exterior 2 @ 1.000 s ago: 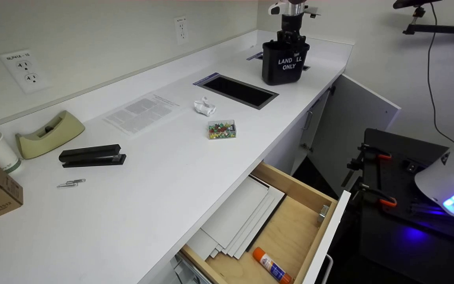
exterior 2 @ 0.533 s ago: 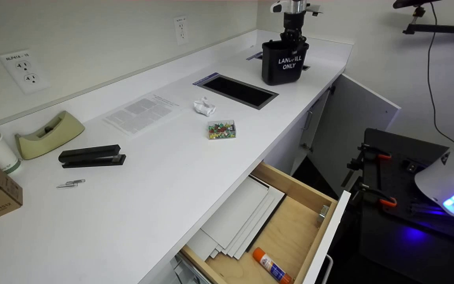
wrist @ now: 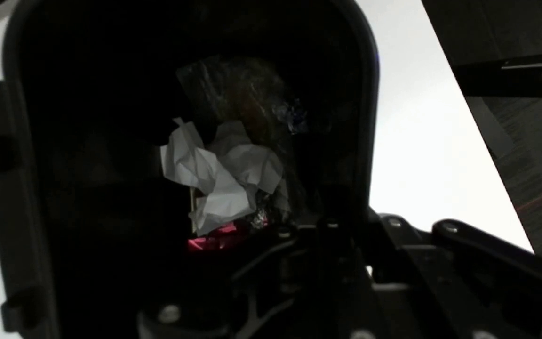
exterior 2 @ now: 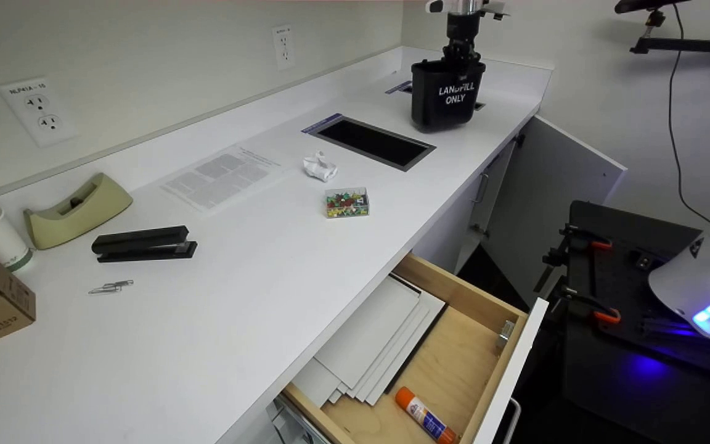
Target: Move the black bin towards you
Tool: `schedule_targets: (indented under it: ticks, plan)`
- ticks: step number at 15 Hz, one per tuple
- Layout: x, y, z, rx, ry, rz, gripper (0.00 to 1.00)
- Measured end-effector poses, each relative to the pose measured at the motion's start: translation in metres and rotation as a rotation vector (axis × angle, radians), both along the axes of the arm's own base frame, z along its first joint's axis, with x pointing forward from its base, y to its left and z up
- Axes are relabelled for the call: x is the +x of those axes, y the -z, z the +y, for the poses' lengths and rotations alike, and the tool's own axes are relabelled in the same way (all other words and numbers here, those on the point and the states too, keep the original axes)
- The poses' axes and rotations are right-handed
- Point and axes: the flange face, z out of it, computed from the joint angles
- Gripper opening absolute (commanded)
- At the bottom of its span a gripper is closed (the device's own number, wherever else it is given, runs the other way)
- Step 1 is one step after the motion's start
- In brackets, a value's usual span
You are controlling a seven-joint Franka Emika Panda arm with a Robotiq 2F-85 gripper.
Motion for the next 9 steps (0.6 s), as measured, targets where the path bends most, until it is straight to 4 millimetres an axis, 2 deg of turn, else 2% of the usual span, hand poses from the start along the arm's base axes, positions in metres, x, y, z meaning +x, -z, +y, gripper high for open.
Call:
schedule_targets:
  ticks: [2,4,7,9]
  plan:
    - [-0.015,-0.007,-0.004,0.0,0.071,-0.005,0.03]
    - [-0.04,-0.012,-0.009,0.008,0.142,-0.003,0.03]
    - [-0.079,-0.013,-0.014,0.019,0.253,-0.011,0.03]
    - [-0.098,-0.01,-0.014,0.007,0.313,-0.051,0.03]
